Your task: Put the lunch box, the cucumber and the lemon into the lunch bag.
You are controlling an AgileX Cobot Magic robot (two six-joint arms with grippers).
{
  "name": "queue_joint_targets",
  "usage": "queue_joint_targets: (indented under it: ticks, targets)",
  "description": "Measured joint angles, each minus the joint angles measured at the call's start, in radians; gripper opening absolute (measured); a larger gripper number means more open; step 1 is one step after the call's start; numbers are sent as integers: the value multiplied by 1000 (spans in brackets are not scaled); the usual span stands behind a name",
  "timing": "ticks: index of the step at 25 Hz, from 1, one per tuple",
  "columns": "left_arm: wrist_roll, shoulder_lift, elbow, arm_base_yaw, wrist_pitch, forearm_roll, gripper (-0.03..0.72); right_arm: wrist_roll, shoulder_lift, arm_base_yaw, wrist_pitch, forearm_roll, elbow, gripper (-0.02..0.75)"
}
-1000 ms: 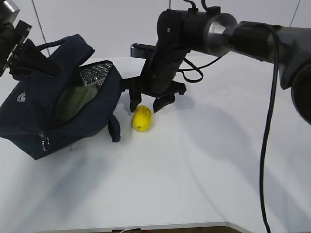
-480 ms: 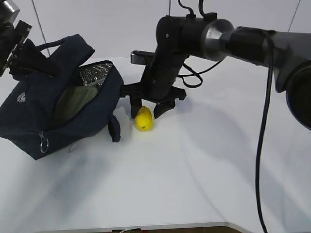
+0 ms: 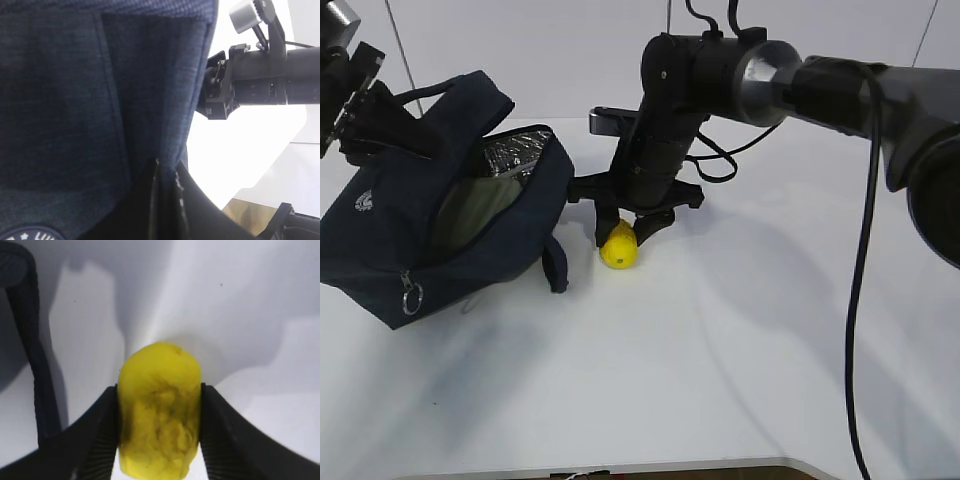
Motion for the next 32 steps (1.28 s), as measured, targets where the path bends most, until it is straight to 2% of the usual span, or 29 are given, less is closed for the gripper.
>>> queue_joint_targets:
  ticks: [8, 15, 20, 24, 28, 32]
  targets:
    - [0, 0, 0, 0, 0, 7, -15, 0, 0, 0, 77, 14, -38, 349]
    - [0, 0, 0, 0, 0, 52, -15, -16, 2, 0, 163, 95, -234, 347]
    - [-2, 0, 0, 0, 2, 52, -15, -32, 2, 0, 167, 199, -359, 347]
    - [-6, 0, 0, 0, 2, 9, -15, -81, 6, 2, 172, 329, -370, 347]
    - [-6, 0, 0, 0, 4, -54, -15, -104, 33, 12, 172, 378, -370, 347]
    - [-6, 0, 0, 0, 4, -63, -15, -109, 74, 16, 129, 416, -370, 347]
